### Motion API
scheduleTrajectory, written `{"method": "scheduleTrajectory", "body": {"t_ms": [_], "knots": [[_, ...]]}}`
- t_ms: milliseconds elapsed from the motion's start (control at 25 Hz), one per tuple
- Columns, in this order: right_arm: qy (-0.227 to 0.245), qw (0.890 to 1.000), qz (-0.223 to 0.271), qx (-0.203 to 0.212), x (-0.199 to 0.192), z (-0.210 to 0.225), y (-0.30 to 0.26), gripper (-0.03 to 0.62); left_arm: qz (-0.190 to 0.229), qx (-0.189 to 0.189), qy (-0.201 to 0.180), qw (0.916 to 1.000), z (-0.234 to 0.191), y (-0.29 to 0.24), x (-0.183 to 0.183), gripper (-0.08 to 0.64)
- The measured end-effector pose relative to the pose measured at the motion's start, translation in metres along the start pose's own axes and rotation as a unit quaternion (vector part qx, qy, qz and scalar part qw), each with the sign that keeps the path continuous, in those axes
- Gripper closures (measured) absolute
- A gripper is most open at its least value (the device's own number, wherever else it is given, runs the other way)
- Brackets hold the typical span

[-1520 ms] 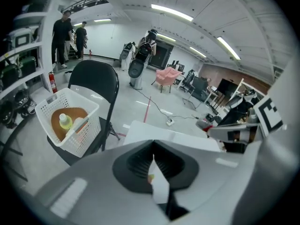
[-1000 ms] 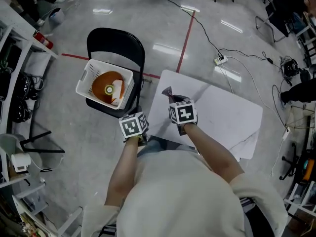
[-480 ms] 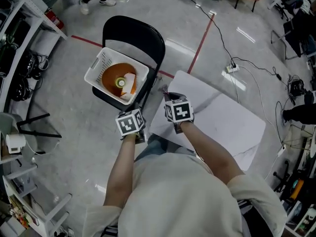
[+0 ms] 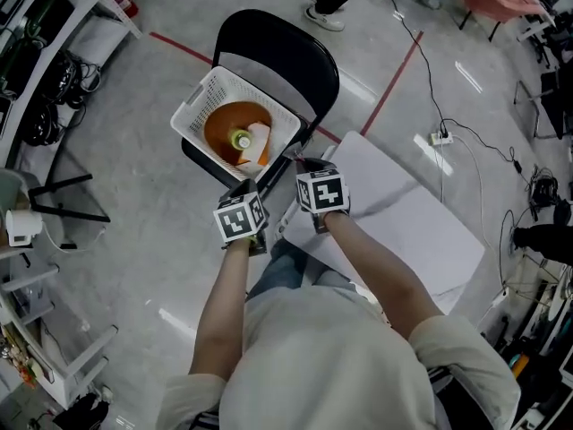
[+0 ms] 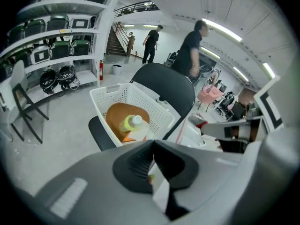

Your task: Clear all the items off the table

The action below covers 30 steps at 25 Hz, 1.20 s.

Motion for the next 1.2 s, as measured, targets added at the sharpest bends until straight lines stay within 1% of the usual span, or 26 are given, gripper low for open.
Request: {"method": "scheduleTrajectory", "body": {"t_ms": [360, 640, 840, 1200], "knots": [[0.009, 1.0, -0.023, 0.019, 0.012, -0.025, -0.061, 0.569, -0.008, 0.027, 0.027, 0.9992, -0.047, -0.022, 0.006, 0.551], [0.014, 0.999, -0.037, 0.025, 0.02, -0.034, -0.103, 0.568, -0.016, 0.034, 0.037, 0.9986, -0.069, -0.042, 0.01, 0.551], [0.016, 0.998, -0.046, 0.027, 0.022, -0.036, -0.124, 0.566, -0.021, 0.034, 0.042, 0.9983, -0.077, -0.056, 0.011, 0.551], [0.019, 0.998, -0.046, 0.028, 0.029, -0.042, -0.144, 0.563, -0.026, 0.029, 0.045, 0.9982, -0.081, -0.066, 0.011, 0.551]]}}
Point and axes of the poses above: the fingertips, and each gripper's own axes: y backward along the fingers, z to its right, x out of its top, the point moved 3 cm from there along y, backward along the fingers, and after that the axes turned 8 degrees about z, right-handed, at the moved point
